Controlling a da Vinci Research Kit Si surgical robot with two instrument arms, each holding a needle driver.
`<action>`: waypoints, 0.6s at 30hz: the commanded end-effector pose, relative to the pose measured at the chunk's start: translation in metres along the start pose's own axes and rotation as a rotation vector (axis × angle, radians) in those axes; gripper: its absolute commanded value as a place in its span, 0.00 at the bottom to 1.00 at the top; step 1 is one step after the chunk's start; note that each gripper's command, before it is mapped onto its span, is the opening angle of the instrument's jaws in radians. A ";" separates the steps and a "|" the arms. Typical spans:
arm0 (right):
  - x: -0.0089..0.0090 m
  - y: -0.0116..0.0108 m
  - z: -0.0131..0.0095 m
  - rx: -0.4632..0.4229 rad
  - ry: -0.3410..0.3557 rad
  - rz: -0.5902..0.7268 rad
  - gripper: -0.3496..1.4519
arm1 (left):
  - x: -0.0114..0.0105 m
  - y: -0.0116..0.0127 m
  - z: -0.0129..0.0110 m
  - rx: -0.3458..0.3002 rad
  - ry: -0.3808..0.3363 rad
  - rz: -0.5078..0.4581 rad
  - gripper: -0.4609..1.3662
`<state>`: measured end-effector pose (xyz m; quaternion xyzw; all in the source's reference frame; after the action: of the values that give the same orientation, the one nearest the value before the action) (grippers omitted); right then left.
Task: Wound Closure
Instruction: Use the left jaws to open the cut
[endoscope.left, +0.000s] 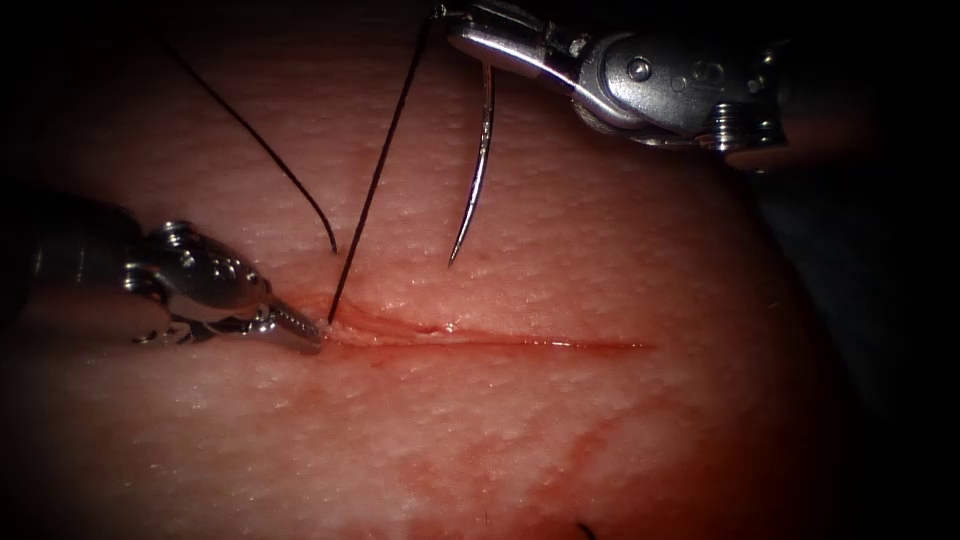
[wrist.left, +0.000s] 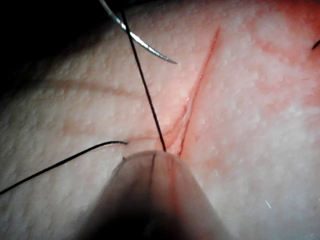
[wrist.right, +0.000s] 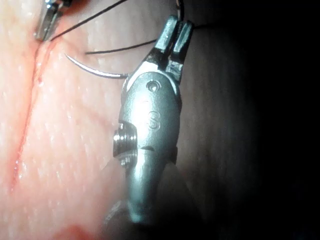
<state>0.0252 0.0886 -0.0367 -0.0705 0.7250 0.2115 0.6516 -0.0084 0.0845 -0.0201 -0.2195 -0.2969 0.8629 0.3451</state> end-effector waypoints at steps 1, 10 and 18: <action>0.0000 -0.0001 0.0000 -0.001 -0.001 -0.001 0.00 | 0.0000 -0.0004 0.0003 -0.003 -0.006 -0.001 0.06; -0.0005 -0.0011 -0.0001 0.009 -0.010 -0.008 0.00 | -0.0009 -0.0029 0.0034 -0.012 -0.088 0.003 0.06; -0.0009 -0.0016 -0.0002 0.015 -0.014 -0.013 0.00 | -0.0027 -0.0034 0.0058 -0.062 -0.227 0.017 0.06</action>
<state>0.0258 0.0869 -0.0361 -0.0675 0.7219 0.2009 0.6588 -0.0082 0.0822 -0.0131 -0.1303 -0.3560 0.8772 0.2947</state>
